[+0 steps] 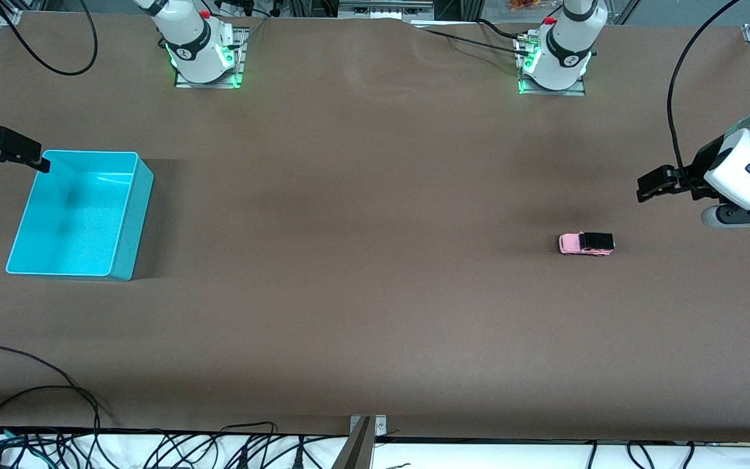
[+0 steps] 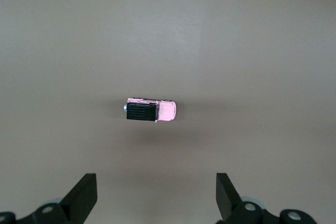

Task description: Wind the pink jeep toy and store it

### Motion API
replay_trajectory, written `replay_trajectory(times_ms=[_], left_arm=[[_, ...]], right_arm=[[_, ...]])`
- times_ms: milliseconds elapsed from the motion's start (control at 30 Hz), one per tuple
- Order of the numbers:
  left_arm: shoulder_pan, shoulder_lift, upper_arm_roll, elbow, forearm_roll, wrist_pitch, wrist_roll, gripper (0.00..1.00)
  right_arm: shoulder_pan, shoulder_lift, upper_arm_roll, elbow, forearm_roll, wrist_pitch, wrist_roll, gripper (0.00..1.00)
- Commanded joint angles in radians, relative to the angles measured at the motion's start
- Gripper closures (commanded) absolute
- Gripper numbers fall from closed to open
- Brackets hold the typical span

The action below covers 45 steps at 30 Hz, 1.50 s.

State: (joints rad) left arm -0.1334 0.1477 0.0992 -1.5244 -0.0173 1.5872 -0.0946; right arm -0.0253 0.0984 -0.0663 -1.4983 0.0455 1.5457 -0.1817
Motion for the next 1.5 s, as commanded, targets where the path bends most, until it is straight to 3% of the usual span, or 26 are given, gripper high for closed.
replay_trajectory(times_ms=[0, 933, 1467], left_arm=[[-0.005, -0.002, 0.001, 0.006, 0.011, -0.010, -0.007, 0.00], [-0.003, 0.000, 0.001, 0.000, 0.013, -0.012, -0.030, 0.00], [0.003, 0.061, 0.002, -0.010, 0.020, -0.013, -0.483, 0.00]], right_arm=[[-0.001, -0.008, 0.003, -0.002, -0.004, -0.009, 0.010, 0.00], [-0.001, -0.008, 0.005, -0.002, -0.004, -0.009, 0.010, 0.00], [0.001, -0.008, 0.005, -0.003, -0.004, -0.010, 0.010, 0.00]])
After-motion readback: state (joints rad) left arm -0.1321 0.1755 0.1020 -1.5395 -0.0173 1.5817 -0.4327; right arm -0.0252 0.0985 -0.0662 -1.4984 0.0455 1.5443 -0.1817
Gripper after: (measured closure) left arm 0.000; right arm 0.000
